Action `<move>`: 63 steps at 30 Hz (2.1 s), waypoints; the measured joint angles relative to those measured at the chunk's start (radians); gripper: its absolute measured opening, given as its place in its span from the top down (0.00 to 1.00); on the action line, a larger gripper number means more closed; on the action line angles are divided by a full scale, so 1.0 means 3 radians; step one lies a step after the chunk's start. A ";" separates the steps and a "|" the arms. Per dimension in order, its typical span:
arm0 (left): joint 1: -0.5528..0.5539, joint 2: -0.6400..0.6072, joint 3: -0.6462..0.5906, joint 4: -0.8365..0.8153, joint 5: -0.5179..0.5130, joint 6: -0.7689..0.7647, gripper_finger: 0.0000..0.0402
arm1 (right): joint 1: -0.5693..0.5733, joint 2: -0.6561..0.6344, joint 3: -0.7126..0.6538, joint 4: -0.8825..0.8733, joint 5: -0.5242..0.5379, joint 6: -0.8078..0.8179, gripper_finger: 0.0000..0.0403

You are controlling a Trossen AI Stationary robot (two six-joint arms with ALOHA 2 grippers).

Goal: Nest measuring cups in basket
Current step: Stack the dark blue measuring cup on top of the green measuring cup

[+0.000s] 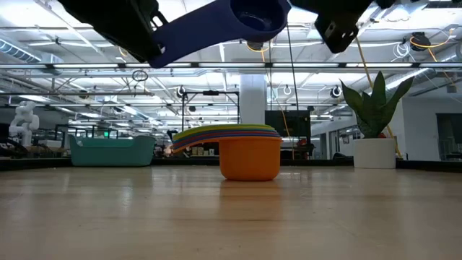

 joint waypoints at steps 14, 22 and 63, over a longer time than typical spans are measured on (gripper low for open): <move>0.0032 0.0000 0.0000 0.0009 -0.0006 -0.0002 0.98 | -0.0076 0.0078 -0.0001 -0.0046 -0.0080 -0.0114 0.62; 0.0046 0.0000 0.0000 0.0012 -0.0069 -0.0001 0.98 | -0.0102 0.0076 -0.0001 -0.0044 -0.0079 -0.0104 0.66; -0.0094 -0.0259 0.0001 -0.0021 -0.1210 0.0118 0.43 | -0.0104 -0.0187 -0.0002 -0.0366 0.0072 -0.0070 1.00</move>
